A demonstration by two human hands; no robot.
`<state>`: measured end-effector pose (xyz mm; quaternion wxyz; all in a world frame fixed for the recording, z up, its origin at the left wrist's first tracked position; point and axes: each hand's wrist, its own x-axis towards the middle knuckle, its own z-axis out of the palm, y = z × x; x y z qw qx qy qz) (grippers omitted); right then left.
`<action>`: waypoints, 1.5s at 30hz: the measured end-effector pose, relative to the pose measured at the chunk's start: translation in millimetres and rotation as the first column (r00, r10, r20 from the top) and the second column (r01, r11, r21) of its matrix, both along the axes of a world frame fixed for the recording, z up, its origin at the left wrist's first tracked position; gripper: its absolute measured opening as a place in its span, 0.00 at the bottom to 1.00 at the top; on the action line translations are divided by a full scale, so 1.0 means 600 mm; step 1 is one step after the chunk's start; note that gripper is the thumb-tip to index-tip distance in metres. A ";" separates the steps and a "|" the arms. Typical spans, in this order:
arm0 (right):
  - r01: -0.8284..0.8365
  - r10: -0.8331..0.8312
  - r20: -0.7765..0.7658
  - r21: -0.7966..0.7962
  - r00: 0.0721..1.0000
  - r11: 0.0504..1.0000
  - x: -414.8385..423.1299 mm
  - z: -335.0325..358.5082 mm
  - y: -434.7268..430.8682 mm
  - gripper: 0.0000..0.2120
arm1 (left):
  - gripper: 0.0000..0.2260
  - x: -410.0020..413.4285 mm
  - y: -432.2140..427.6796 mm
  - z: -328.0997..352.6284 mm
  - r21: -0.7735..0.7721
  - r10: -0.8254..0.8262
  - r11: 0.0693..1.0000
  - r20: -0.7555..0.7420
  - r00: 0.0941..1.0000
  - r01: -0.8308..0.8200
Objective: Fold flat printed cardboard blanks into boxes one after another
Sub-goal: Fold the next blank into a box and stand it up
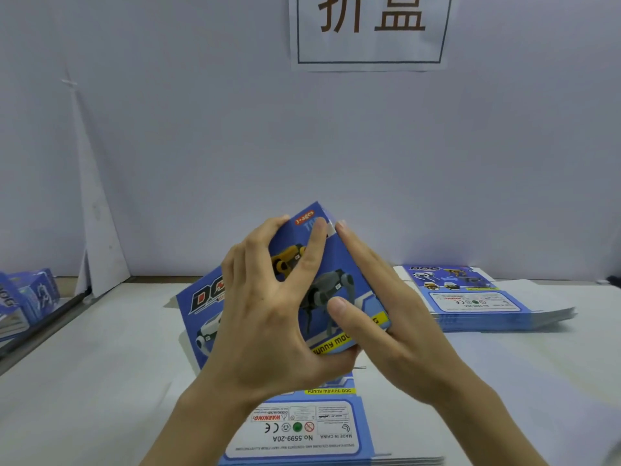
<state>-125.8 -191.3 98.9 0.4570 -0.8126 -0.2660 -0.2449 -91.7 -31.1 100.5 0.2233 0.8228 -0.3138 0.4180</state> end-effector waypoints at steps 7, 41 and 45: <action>0.028 -0.026 0.065 -0.023 0.998 0.999 -0.001 -0.004 0.005 0.30 | 0.45 0.002 0.003 0.001 -0.026 -0.027 0.999 0.041 0.999 0.028; 0.344 -0.372 0.045 0.288 0.927 0.894 0.015 -0.019 0.013 0.46 | 0.35 0.012 0.006 -0.004 -0.372 -0.542 0.832 -0.391 0.744 0.411; 0.311 -0.396 0.094 0.467 0.913 0.827 0.014 -0.016 0.013 0.48 | 0.45 0.036 -0.001 -0.011 -0.623 -0.461 0.778 -0.652 0.602 -0.079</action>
